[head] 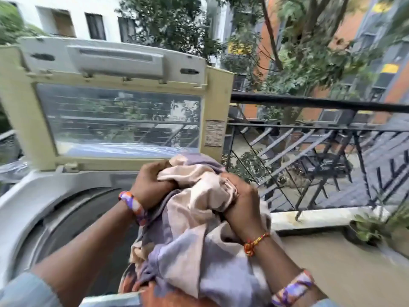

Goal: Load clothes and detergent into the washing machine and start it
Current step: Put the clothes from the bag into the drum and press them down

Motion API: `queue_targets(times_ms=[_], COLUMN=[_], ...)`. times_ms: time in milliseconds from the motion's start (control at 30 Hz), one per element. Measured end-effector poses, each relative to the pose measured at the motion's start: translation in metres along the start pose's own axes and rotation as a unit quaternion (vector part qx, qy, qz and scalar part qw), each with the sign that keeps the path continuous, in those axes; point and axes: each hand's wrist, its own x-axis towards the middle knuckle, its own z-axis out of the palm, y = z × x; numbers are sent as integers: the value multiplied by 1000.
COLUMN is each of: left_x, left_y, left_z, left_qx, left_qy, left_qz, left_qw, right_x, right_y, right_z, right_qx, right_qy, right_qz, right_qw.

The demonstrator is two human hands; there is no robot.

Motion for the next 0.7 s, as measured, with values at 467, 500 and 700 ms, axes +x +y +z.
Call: queue_targets(times_ms=[467,500,700], left_x=[-82,-84,-62], left_y=[-38,-34,-12], left_z=[-136,-133,-91], left_qx=[458,437,362], left_qy=[-205,-216,-223], left_qz=[-278,-279,-214], left_qw=[819,827,879], right_x=[7,5,18], right_y=[-74,-73,-64], right_z=[132,129,75], right_qx=[-206,-186,-86], right_qy=[-524,-529,-448], right_qz=[-91,-91,-27], right_qw=[822,823,889])
